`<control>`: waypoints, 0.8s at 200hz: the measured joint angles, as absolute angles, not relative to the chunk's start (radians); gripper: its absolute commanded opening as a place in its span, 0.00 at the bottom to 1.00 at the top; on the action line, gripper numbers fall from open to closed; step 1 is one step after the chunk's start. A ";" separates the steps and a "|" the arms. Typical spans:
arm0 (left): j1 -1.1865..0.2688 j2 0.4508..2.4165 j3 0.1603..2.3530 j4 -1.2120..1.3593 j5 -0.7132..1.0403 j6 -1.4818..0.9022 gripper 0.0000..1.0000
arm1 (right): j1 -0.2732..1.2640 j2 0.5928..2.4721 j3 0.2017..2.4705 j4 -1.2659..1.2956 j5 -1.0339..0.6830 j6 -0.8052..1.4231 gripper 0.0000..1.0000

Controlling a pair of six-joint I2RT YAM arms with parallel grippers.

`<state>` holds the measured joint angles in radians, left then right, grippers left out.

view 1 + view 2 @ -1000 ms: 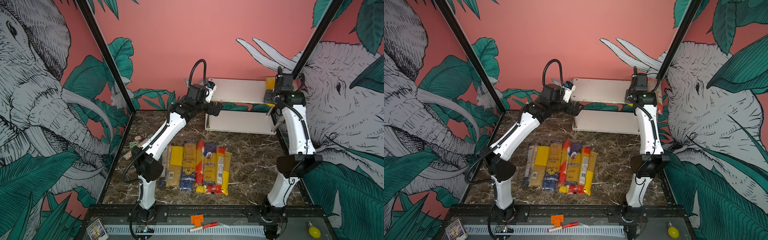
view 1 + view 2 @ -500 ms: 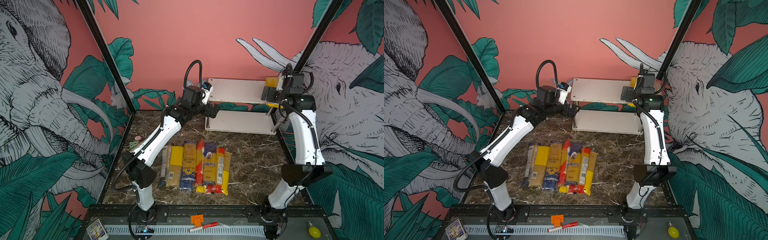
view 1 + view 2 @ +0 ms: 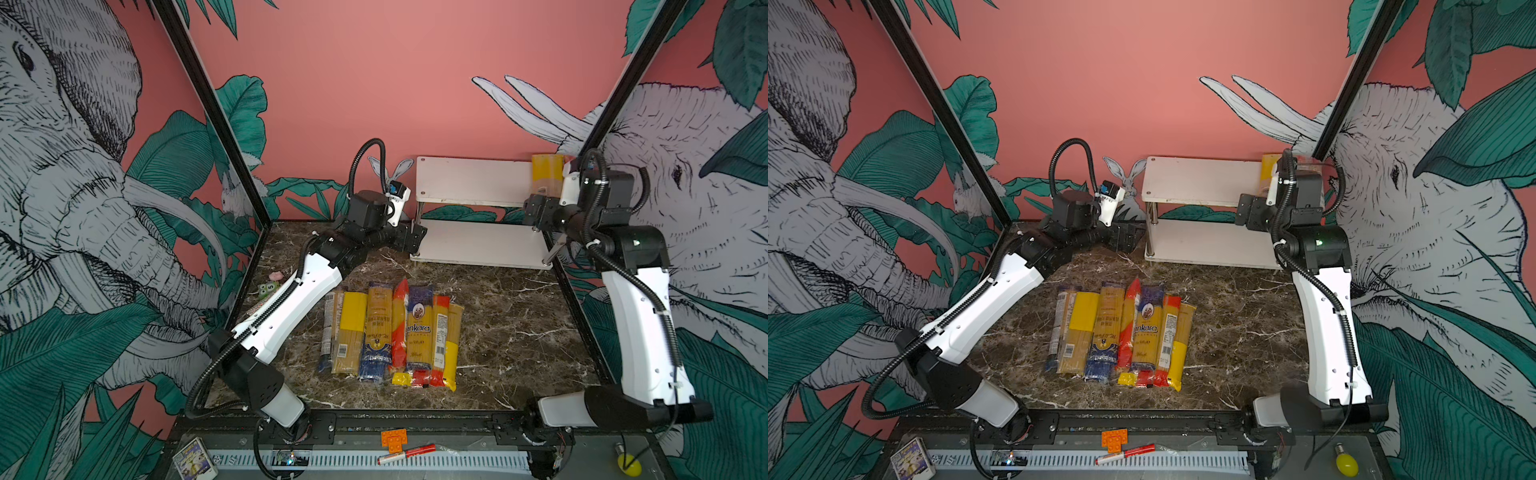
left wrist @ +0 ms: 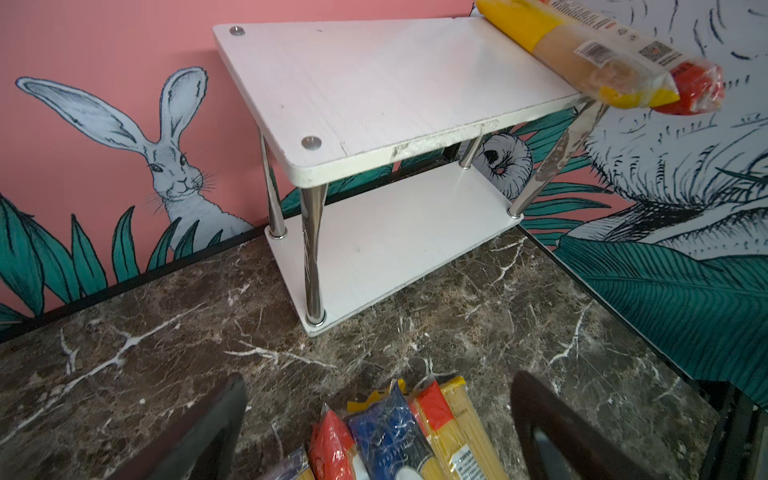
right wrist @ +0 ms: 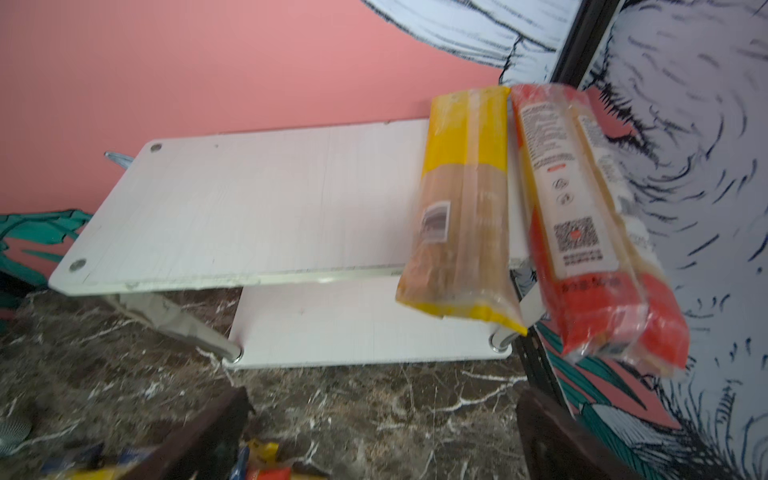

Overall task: Place and organize the pasta boxes and bags onto the shelf
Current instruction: 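Open the right gripper and draw it back to the bags while the left arm lowers, then lower the right gripper onto the blue-labelled 'ankara' bag and close it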

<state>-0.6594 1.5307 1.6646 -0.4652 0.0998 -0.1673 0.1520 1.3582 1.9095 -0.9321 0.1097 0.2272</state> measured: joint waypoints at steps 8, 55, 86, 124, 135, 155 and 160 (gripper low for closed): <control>-0.659 1.501 1.628 -0.463 0.096 -0.174 0.99 | 0.182 1.328 1.867 -0.941 0.120 0.240 0.99; -0.660 1.321 1.389 -0.453 0.071 -0.220 1.00 | 0.402 1.219 1.578 -0.964 0.145 0.366 0.99; -0.660 1.174 1.223 -0.468 0.025 -0.261 0.99 | 0.533 1.225 1.432 -0.963 0.142 0.459 0.99; -0.674 0.990 1.060 -0.495 -0.051 -0.334 0.99 | 0.691 1.304 1.369 -0.943 0.142 0.532 0.99; -0.693 0.932 1.008 -0.514 -0.082 -0.366 0.99 | 0.727 1.331 1.352 -0.928 0.141 0.552 0.99; -0.755 0.854 0.940 -0.574 -0.134 -0.425 0.99 | 0.788 1.375 1.313 -0.911 0.138 0.593 0.99; -0.773 0.842 0.929 -0.591 -0.146 -0.439 0.99 | 0.804 1.382 1.299 -0.904 0.137 0.602 0.99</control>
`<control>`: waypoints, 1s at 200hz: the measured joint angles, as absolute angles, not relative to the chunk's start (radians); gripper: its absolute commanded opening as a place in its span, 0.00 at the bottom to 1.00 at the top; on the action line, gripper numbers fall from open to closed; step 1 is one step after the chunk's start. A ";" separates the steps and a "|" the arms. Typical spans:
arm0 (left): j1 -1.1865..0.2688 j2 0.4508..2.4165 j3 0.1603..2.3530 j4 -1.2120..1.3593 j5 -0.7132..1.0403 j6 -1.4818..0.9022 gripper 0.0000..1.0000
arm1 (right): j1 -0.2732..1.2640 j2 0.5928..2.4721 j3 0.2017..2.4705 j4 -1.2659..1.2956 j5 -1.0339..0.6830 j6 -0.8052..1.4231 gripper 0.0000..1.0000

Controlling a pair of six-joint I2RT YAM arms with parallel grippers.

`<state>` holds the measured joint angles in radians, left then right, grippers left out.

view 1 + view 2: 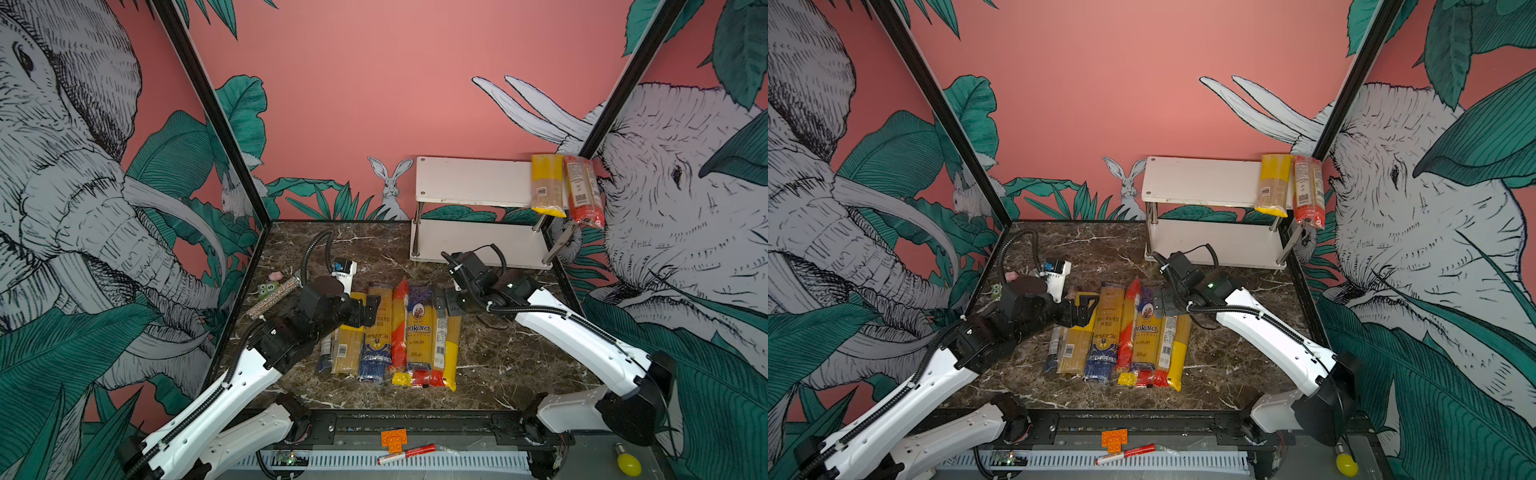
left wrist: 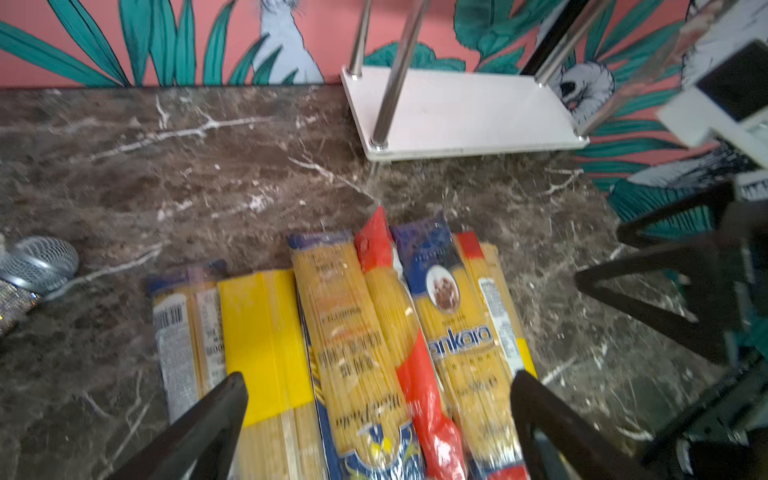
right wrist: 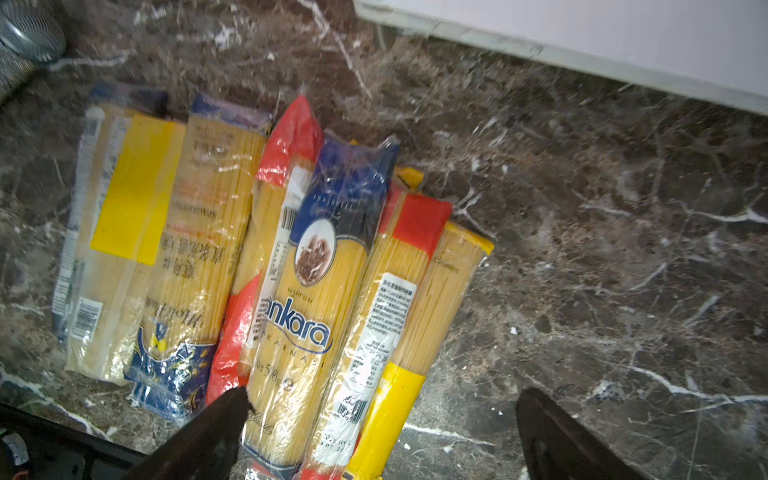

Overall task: Place and organize the pasta boxes and bags onto the shelf
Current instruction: 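Lower the right gripper onto the blue-labelled 'ankara' bag and close it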

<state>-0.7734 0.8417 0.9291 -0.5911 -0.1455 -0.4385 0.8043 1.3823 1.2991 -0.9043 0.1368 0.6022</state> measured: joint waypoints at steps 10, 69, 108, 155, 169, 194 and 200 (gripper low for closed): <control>-0.815 0.821 0.915 -0.628 -0.168 -0.466 0.99 | 0.842 1.393 1.264 -0.891 0.138 0.622 0.99; -0.959 0.639 0.876 -0.850 -0.300 -0.633 0.99 | 1.005 1.484 1.155 -0.868 0.151 0.694 0.99; -0.960 0.563 0.897 -0.933 -0.355 -0.677 0.99 | 1.052 1.541 1.155 -0.831 0.172 0.700 0.99; -0.960 0.648 0.924 -0.940 -0.361 -0.674 0.99 | 1.069 1.654 1.172 -0.772 0.163 0.699 0.99; -0.960 0.673 0.930 -0.937 -0.361 -0.670 0.99 | 1.078 1.687 1.183 -0.755 0.160 0.699 0.99; -0.960 0.694 0.941 -0.935 -0.361 -0.662 0.99 | 1.084 1.742 1.214 -0.775 0.184 0.705 0.99; -0.960 0.696 0.944 -0.935 -0.362 -0.661 0.99 | 1.084 1.745 1.214 -0.778 0.192 0.707 0.99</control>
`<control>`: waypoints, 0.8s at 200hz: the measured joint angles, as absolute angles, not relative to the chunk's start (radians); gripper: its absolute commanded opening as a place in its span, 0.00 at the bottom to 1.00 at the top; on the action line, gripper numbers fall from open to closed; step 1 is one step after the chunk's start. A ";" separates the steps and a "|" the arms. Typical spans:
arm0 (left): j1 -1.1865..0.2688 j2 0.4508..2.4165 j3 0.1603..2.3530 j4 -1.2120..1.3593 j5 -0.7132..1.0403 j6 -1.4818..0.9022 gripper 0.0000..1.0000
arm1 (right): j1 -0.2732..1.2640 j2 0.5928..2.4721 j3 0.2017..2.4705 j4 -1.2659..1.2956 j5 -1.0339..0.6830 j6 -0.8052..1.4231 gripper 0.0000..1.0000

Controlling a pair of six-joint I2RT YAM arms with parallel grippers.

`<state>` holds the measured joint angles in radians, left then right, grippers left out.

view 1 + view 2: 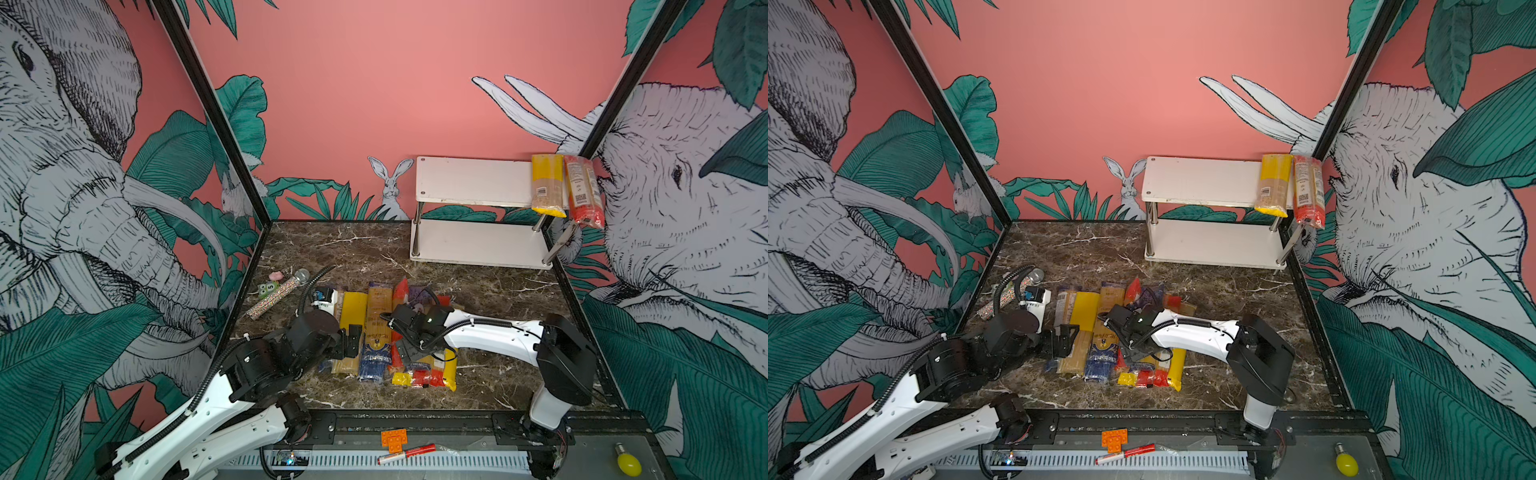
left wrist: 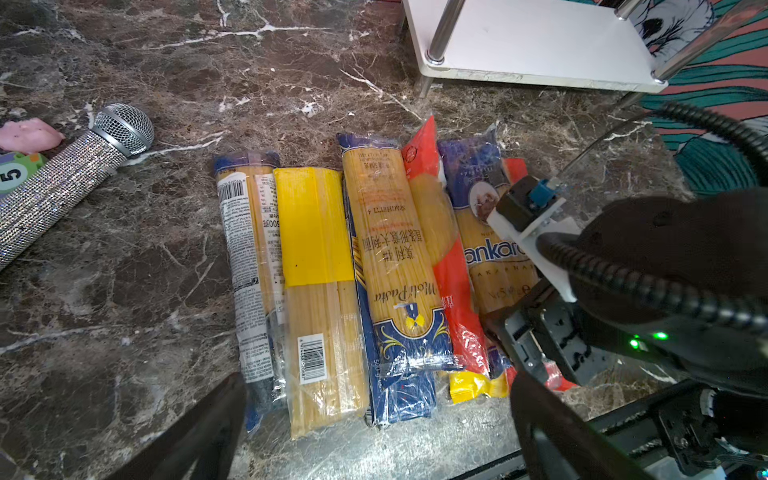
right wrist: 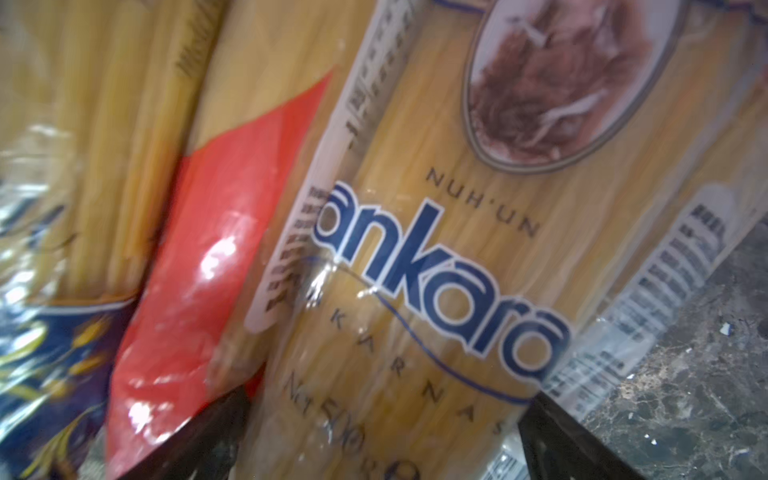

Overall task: Place and organize the pasta boxes and bags onto the shelf
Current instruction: 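Lower the right gripper onto the blue-labelled 'ankara' bag and close it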

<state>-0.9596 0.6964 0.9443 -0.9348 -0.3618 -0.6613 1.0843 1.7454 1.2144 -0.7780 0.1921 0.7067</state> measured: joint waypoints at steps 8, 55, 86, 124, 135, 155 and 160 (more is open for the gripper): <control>-0.960 0.697 0.950 -0.935 -0.364 -0.659 0.99 | 1.085 1.745 1.213 -0.779 0.203 0.707 0.99; -0.960 0.685 0.966 -0.936 -0.392 -0.650 0.99 | 1.019 1.638 1.095 -0.773 0.213 0.701 0.94; -0.960 0.691 0.967 -0.935 -0.406 -0.638 0.99 | 0.931 1.555 1.029 -0.809 0.239 0.665 0.93; -0.960 0.723 0.977 -0.933 -0.409 -0.624 0.99 | 0.914 1.540 1.023 -0.800 0.233 0.594 0.93; -0.960 0.731 0.986 -0.931 -0.409 -0.620 0.99 | 0.915 1.554 1.033 -0.794 0.225 0.579 0.93; -0.960 0.738 0.994 -0.930 -0.409 -0.618 0.99 | 0.915 1.576 1.050 -0.780 0.211 0.558 0.91; -0.960 0.737 0.995 -0.930 -0.409 -0.618 0.99 | 0.915 1.579 1.050 -0.775 0.207 0.553 0.91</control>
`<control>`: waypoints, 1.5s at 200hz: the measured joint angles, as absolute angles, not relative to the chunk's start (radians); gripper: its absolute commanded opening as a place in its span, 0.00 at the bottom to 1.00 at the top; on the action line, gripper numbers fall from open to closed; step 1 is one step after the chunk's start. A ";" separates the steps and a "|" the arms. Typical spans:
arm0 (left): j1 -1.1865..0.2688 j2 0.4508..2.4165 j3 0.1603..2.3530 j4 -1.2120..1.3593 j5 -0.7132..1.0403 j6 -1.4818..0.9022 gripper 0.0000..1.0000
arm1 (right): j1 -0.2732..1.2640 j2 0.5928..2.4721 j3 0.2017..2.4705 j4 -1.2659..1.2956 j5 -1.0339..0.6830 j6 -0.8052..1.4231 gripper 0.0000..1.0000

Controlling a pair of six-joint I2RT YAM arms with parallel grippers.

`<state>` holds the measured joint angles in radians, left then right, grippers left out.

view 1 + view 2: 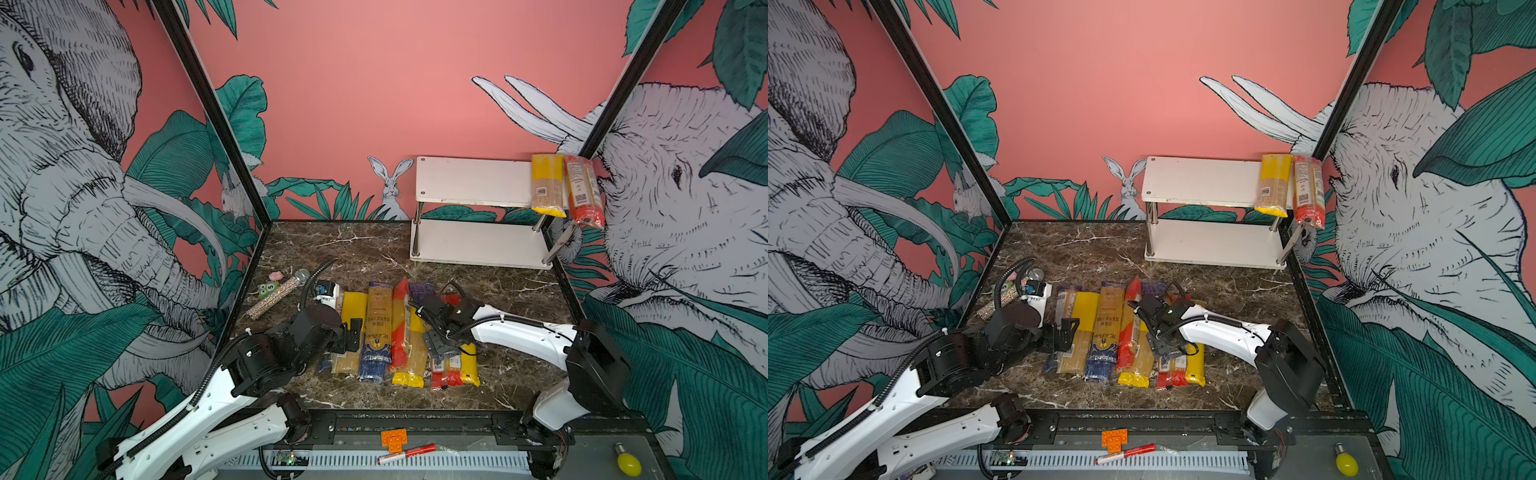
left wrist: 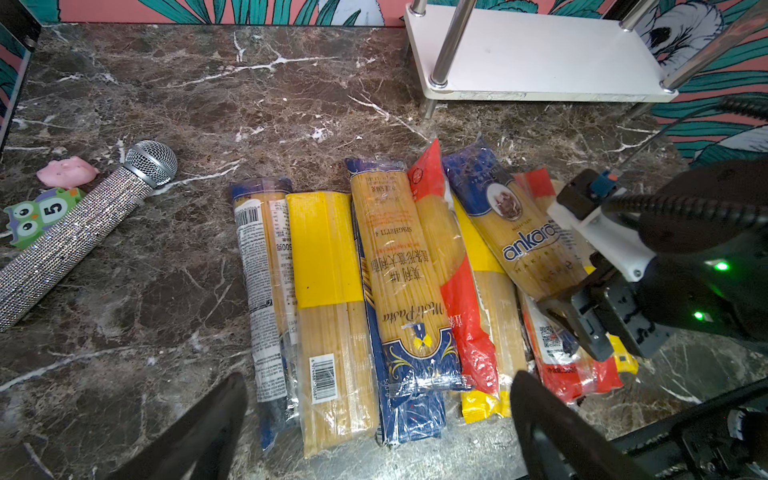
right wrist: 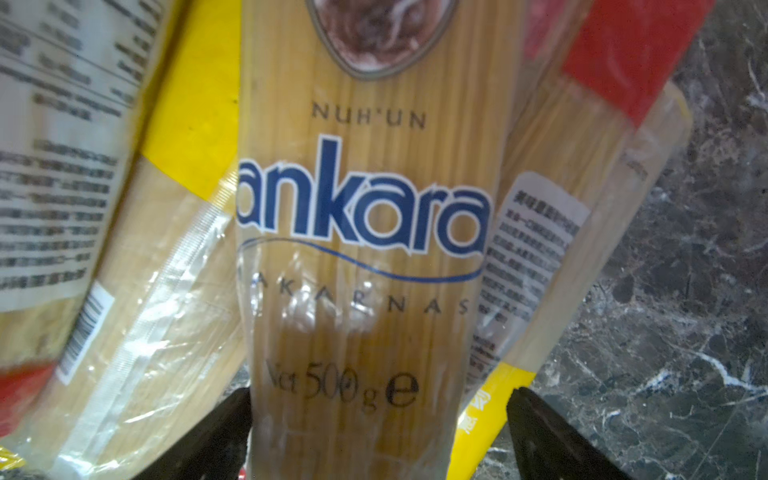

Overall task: Place and organize the pasta boxes and bags onto the shelf
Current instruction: 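Lower the right gripper onto the blue-labelled 'ankara' bag and close it, then lift the 'ankara' bag with the right gripper toward the shelf while the left arm rises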

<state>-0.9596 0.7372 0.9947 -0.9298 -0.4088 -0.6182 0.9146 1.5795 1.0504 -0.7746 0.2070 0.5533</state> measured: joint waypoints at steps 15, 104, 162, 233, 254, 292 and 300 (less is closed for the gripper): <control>-0.960 0.730 0.995 -0.931 -0.409 -0.618 0.99 | 0.915 1.603 1.058 -0.770 0.200 0.543 0.86; -0.960 0.710 1.001 -0.937 -0.429 -0.613 0.99 | 0.913 1.669 1.108 -0.768 0.182 0.544 0.19; -0.960 0.698 1.017 -0.945 -0.447 -0.609 0.99 | 0.907 1.541 1.104 -0.875 0.141 0.546 0.00; -0.960 0.756 1.051 -0.935 -0.448 -0.593 0.99 | 0.904 1.304 1.208 -1.028 0.080 0.545 0.00; -0.960 0.795 1.073 -0.921 -0.444 -0.575 0.99 | 0.904 1.258 1.280 -1.081 0.072 0.543 0.00; -0.960 0.912 1.159 -0.882 -0.430 -0.516 0.99 | 0.904 1.202 1.477 -1.195 0.087 0.531 0.00; -0.960 0.941 1.186 -0.872 -0.427 -0.498 0.99 | 0.904 1.201 1.534 -1.222 0.100 0.525 0.00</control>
